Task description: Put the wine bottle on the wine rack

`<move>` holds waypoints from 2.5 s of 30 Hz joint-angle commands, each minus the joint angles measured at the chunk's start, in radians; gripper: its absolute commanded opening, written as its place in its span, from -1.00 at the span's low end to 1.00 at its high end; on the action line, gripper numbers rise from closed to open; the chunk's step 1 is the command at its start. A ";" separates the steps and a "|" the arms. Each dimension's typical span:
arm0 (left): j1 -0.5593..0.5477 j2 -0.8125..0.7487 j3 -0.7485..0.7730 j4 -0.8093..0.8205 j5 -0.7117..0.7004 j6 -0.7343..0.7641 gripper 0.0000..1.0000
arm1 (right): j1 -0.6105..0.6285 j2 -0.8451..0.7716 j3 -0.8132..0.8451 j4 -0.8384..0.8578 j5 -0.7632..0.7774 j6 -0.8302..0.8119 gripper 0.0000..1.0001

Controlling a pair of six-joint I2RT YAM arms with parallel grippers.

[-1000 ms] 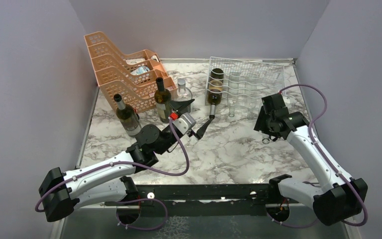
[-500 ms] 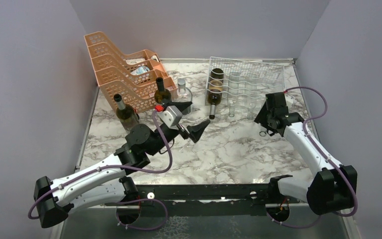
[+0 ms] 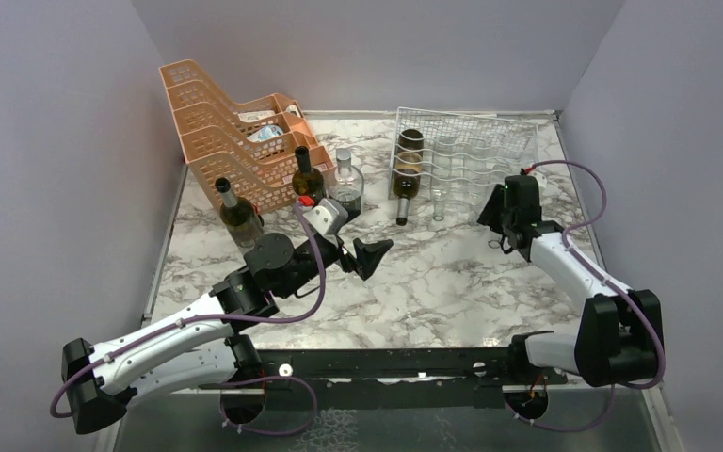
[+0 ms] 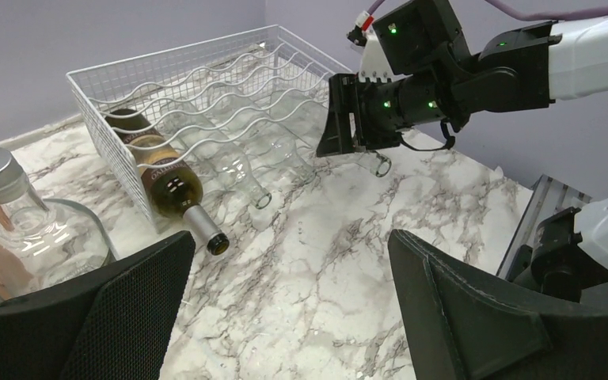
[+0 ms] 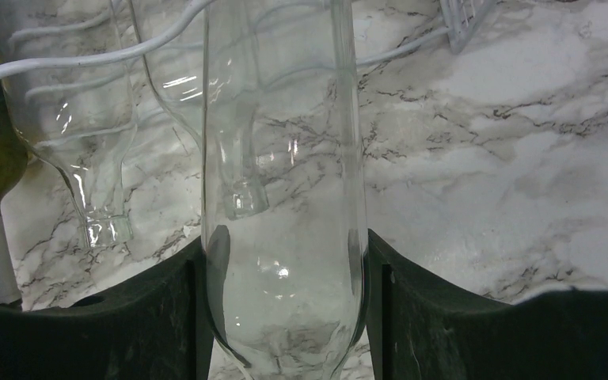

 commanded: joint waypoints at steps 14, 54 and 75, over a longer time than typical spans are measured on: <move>-0.003 -0.063 0.040 -0.073 -0.007 -0.024 0.96 | -0.134 0.114 0.054 0.393 -0.065 -0.310 -0.98; -0.003 -0.015 0.039 -0.087 -0.014 0.021 0.96 | -0.205 0.466 0.163 0.623 -0.182 -0.479 0.21; -0.002 -0.044 0.038 -0.106 -0.012 0.015 0.96 | -0.208 0.255 0.143 0.400 -0.096 -0.364 0.60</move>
